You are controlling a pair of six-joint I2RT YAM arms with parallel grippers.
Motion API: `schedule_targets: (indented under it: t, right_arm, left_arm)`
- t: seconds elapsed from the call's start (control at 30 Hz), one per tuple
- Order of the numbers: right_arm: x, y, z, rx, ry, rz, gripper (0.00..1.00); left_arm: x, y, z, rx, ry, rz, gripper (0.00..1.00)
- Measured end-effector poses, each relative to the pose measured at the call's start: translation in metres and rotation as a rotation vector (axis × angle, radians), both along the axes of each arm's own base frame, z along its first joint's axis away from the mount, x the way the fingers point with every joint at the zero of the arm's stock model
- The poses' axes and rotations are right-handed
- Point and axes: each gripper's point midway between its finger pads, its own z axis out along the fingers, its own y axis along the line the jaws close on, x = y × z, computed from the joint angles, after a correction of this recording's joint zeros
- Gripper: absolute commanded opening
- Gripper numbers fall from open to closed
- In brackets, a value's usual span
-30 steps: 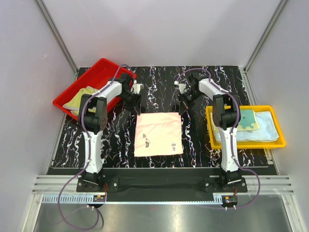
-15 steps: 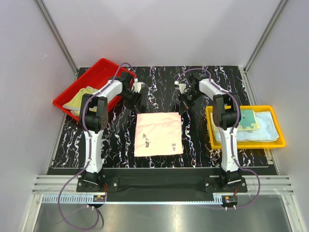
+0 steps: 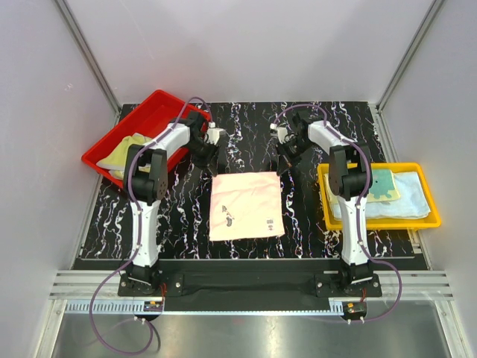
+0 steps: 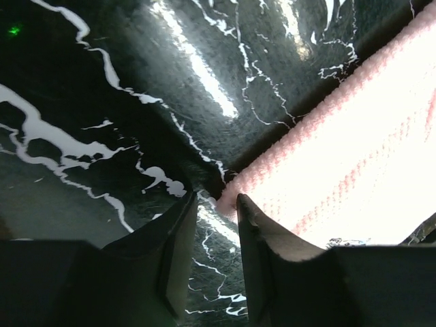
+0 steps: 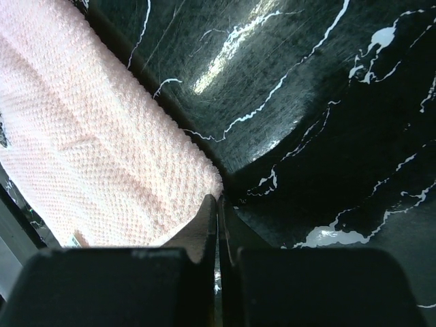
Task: Fold and stack the towels
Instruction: Fold the towel
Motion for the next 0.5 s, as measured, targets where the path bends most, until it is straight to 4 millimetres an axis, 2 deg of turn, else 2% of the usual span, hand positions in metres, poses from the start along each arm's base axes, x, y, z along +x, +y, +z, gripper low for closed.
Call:
schedule_targets:
  t: [0.13, 0.23, 0.3, 0.5]
  right_arm:
    - [0.001, -0.001, 0.000, 0.000, -0.003, -0.001, 0.00]
    - [0.001, -0.002, 0.000, 0.001, -0.004, -0.002, 0.00]
    - [0.002, -0.002, 0.000, 0.001, -0.004, -0.003, 0.00]
    - [0.007, -0.005, 0.000, -0.004, -0.027, -0.009, 0.00]
  left_arm:
    - [-0.004, -0.006, -0.001, 0.005, 0.015, -0.022, 0.27]
    - [-0.008, -0.011, -0.003, 0.011, 0.026, -0.040, 0.08]
    - [-0.011, -0.013, -0.005, 0.013, 0.031, -0.052, 0.00]
    - [-0.009, -0.011, -0.003, 0.037, 0.027, -0.054, 0.00]
